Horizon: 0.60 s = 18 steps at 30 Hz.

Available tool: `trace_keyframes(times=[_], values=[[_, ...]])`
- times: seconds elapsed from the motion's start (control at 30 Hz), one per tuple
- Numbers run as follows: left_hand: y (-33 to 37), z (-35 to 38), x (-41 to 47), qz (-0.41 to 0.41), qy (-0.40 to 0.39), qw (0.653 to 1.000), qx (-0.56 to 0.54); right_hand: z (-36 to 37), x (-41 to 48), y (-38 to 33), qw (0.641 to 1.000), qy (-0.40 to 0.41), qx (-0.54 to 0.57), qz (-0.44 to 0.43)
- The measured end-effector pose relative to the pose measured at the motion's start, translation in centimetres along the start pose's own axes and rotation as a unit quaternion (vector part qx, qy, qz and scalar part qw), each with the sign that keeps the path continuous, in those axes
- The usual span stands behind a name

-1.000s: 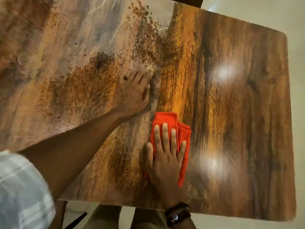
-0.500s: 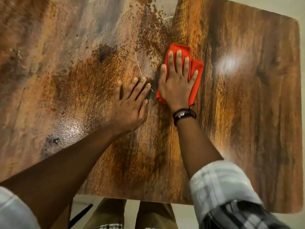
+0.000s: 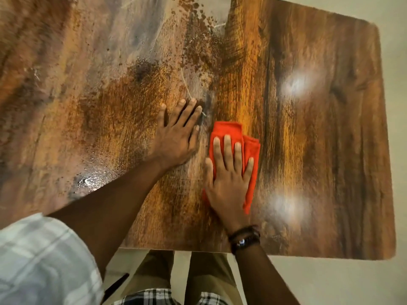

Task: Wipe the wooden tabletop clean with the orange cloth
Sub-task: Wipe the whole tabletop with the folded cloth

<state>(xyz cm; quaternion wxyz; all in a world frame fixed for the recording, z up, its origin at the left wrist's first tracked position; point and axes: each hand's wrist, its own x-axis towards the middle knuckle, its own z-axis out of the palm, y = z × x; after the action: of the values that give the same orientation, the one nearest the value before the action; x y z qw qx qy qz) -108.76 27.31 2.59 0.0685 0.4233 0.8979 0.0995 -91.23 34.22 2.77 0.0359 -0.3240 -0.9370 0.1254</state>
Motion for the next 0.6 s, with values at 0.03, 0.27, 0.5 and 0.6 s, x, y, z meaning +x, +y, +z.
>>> trace_keyframes(times=[0.03, 0.27, 0.5, 0.6], values=[[0.0, 0.0, 0.0, -0.001, -0.005, 1.0, -0.001, 0.0, -2.0, 0.3, 1.0, -0.005, -0.005, -0.001], [0.0, -0.2, 0.2, -0.007, -0.026, 1.0, -0.012, 0.0, -0.7, 0.5, 1.0, -0.011, -0.021, 0.002], [0.0, 0.3, 0.2, -0.007, -0.014, 1.0, -0.009, 0.4, 13.1, -0.1, 0.999, 0.008, -0.018, 0.039], [0.0, 0.4, 0.1, -0.003, -0.01, 1.0, -0.008, 0.5, 16.5, -0.5, 0.998, -0.004, -0.016, 0.056]])
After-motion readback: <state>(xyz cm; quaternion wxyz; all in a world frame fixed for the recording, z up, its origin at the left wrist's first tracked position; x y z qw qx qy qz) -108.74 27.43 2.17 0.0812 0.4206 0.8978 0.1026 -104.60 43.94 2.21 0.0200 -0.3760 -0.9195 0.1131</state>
